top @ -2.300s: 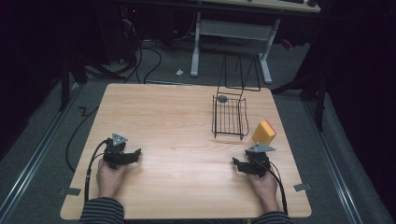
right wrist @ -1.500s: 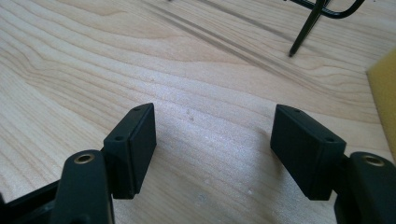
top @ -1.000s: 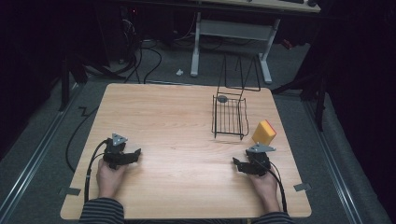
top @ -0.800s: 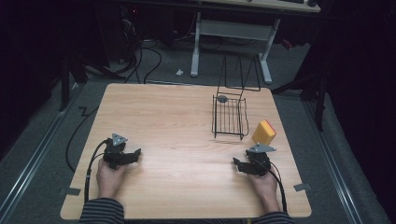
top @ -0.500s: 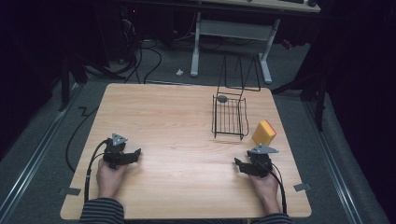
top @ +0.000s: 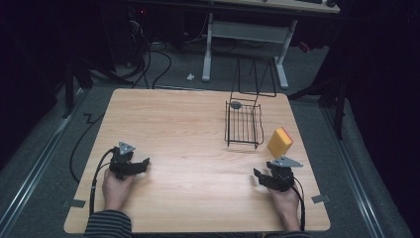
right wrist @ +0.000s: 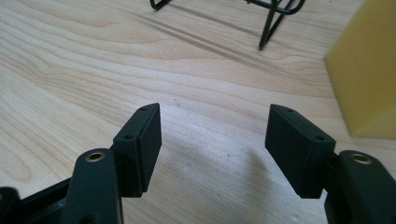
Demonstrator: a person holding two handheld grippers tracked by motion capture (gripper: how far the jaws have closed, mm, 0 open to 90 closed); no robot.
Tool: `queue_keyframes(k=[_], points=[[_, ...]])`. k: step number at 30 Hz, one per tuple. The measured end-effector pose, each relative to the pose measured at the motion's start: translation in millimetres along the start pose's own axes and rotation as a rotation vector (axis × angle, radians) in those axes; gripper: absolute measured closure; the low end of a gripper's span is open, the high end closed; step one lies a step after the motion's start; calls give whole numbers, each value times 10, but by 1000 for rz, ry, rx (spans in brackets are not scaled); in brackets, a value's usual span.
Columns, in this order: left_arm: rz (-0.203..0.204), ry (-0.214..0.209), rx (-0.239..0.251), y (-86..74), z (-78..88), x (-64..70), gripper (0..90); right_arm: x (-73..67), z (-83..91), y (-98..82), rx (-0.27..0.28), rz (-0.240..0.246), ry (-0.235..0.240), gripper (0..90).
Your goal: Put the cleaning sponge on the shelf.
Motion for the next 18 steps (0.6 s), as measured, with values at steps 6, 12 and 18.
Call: queue_keyframes(k=[6, 12, 18], points=[[0, 0, 0, 0, 0, 0, 229, 74, 72, -4, 5, -2, -29, 372], [0, 1, 0, 1, -1, 0, 229, 120, 141, -15, 8, 17, -55, 375], [0, 1, 0, 1, -1, 0, 229, 186, 206, -52, 12, -6, -70, 376]])
Point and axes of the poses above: each handheld gripper's, and its own axes: z roughly backward along the jaws, y roughly out of its top, x roughly to its right, the point moved 9 cm from there along -z, roughly forward along the jaws, and after that the axes turned 12 degrees about x, right-handed, at the moved point
